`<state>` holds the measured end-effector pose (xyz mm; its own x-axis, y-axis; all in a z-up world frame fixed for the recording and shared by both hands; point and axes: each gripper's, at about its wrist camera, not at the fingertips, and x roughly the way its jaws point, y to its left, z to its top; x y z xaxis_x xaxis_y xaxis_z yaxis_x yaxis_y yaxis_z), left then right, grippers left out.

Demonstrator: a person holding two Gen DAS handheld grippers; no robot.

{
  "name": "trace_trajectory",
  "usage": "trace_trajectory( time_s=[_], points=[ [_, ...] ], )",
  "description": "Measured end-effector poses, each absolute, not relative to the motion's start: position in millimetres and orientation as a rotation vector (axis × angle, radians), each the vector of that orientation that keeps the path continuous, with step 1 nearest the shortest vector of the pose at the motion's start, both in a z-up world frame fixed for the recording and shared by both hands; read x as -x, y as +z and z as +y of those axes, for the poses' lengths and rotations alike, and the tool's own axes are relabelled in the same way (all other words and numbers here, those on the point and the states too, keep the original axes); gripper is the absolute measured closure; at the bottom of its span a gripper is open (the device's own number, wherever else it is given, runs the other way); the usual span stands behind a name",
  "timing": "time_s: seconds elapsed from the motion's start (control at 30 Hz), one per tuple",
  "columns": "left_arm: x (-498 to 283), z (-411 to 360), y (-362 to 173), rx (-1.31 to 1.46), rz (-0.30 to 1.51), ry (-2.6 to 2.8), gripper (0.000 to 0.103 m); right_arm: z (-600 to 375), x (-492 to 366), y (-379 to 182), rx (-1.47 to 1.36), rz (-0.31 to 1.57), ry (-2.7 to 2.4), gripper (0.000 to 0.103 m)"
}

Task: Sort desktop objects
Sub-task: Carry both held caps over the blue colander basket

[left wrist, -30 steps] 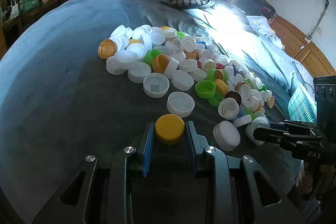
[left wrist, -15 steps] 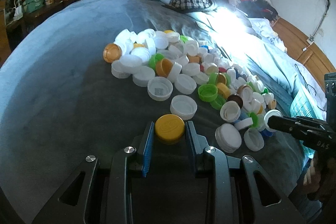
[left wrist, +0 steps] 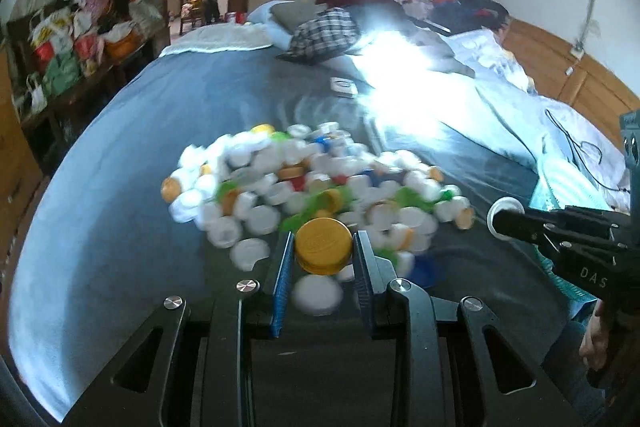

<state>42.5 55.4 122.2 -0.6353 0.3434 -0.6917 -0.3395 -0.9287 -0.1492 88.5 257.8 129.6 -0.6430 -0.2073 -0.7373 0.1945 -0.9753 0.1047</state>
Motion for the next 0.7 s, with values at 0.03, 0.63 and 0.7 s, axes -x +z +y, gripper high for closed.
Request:
trace_trajectory(
  time_s=[0.03,0.63,0.7],
  points=[
    [-43.7,66.6,126.5,1.08,-0.009,2.533,0.078,266.7,-92.5,135.5,-1.197,-0.024,-2.686,0.091],
    [-79.6,274.6,167.2,0.987,0.247,2.353,0.078,428.0,-164.3,195.8,-1.181,-0.16,-3.013,0.091],
    [-85.0,293.4,169.5,0.976,0.287,2.341,0.078,440.5,-170.6,197.2,-1.186,-0.176,-3.032,0.091]
  ],
)
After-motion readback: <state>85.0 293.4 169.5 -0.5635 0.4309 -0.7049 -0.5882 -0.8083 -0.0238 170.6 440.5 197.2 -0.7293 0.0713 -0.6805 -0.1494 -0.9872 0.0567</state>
